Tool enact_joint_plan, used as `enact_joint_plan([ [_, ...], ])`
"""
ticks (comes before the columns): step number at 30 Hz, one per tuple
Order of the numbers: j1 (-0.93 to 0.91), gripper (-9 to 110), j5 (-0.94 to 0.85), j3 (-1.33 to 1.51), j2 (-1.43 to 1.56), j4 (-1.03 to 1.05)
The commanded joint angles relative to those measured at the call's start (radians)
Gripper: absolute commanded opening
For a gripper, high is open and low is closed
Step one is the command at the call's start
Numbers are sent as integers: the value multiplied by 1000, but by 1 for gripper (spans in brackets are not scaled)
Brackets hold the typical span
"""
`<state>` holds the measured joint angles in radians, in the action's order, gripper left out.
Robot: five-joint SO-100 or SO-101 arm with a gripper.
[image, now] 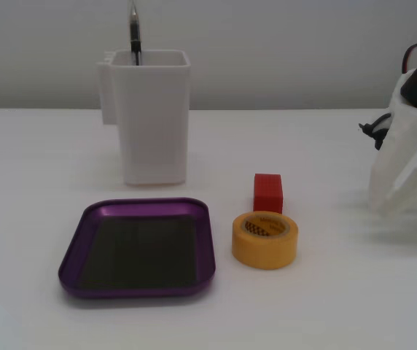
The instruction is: Grab up the yellow tape and put it in the box.
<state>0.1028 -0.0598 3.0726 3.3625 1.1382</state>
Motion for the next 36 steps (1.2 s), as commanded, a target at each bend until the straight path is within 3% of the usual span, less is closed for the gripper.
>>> enact_joint_plan([
  [1, 6, 0, -9, 0, 78, -15],
  [14, -9, 0, -80, -305, -18, -35],
  [19, -3, 0, -281, -430, -299, -23],
  [24, 5, 1, -279, -618, -660, -35],
  [30, 8, 13, -275, -857, -1080, -25],
  [36, 8, 14, -186, -1071, -1378, -35],
])
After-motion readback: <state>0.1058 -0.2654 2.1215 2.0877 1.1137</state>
